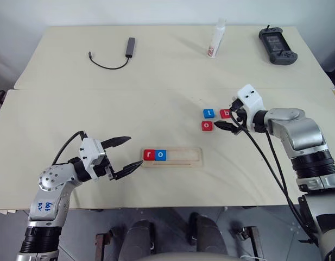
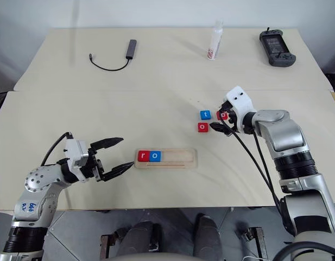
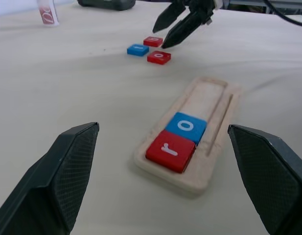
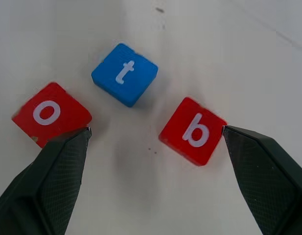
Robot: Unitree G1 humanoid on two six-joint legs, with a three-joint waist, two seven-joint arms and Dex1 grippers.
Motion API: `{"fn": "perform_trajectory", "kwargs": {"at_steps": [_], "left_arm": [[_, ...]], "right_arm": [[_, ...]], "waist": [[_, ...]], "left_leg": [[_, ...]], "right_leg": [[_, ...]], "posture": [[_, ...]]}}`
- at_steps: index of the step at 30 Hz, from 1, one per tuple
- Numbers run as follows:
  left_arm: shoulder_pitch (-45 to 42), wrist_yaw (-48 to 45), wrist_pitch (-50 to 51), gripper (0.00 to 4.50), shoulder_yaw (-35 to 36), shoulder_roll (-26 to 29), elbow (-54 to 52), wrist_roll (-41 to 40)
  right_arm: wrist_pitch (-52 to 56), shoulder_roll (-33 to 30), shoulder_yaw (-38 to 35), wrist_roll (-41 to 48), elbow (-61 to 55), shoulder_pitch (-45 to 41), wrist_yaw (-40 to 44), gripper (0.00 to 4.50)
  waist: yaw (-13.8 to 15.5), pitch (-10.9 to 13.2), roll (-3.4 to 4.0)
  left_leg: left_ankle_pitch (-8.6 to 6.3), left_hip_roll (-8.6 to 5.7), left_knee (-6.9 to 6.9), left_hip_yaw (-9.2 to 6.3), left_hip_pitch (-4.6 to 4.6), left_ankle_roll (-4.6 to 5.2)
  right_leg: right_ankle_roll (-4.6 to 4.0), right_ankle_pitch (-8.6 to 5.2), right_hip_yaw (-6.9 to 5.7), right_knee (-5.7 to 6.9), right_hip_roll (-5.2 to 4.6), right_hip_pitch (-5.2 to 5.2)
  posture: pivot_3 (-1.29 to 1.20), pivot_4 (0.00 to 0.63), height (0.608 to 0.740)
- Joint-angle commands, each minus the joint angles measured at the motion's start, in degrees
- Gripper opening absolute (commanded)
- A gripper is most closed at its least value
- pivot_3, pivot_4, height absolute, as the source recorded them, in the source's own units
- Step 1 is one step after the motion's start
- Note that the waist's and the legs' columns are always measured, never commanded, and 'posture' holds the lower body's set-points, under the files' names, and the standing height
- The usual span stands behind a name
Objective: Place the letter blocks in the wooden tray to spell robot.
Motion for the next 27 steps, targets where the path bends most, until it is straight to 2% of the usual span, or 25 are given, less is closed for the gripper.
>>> {"fn": "perform_trajectory", "kwargs": {"at_steps": [1,12,15,20,26,27], "left_arm": [[0.9,0.5,-0.4,4.47,0.6,0.5,-2.5,-0.1],[0.3,0.8,-0.3,4.47,-0.3,0.9,-2.8,0.4],[0.1,0.8,-0.2,4.47,-0.4,1.0,-2.9,0.4],[-0.3,0.3,-0.3,4.47,-1.3,1.1,-2.6,0.8],[-1.4,0.2,-0.3,4.47,-2.3,1.4,-2.9,0.8],[-1.4,0.2,-0.3,4.49,-2.2,1.5,-2.9,0.7]], "right_arm": [[-0.5,0.0,-2.1,-0.7,-1.9,-1.0,0.6,4.50],[5.5,1.8,-5.7,0.6,-6.3,-1.0,-1.3,4.50],[10.0,3.4,-8.2,0.4,-7.1,-1.1,-5.2,4.50],[11.5,6.5,-10.8,-2.3,-1.7,-2.4,-12.9,4.50],[10.5,9.7,-12.1,-2.3,5.2,-3.3,-14.5,4.50],[10.4,10.0,-12.1,-2.4,5.6,-3.3,-14.5,4.31]], "waist": [[0.0,0.0,0.00],[0.0,0.0,0.00],[0.0,0.0,0.00],[0.0,0.0,0.00],[-0.2,0.0,0.01],[-0.2,0.0,0.01]], "left_leg": [[0.00,0.00,0.01,0.00,0.00,0.00],[0.00,0.02,0.04,0.04,0.03,0.00],[0.00,0.02,0.04,0.05,0.03,0.00],[0.00,0.02,0.04,0.07,0.03,0.00],[0.00,0.03,0.01,0.08,0.04,-0.01],[0.00,0.03,0.01,0.09,0.04,-0.01]], "right_leg": [[0.00,0.00,0.00,0.00,0.00,0.00],[0.00,0.00,0.05,0.03,0.01,0.00],[0.00,0.00,0.05,0.03,0.01,0.00],[0.00,0.00,0.06,0.04,0.02,-0.01],[0.00,0.00,0.08,0.03,0.05,-0.01],[0.00,0.00,0.08,0.03,0.05,-0.01]], "posture": [[0.00,0.150,0.740],[0.00,0.150,0.740],[0.00,0.150,0.740],[0.00,0.150,0.740],[0.00,0.150,0.740],[0.00,0.150,0.740]]}}
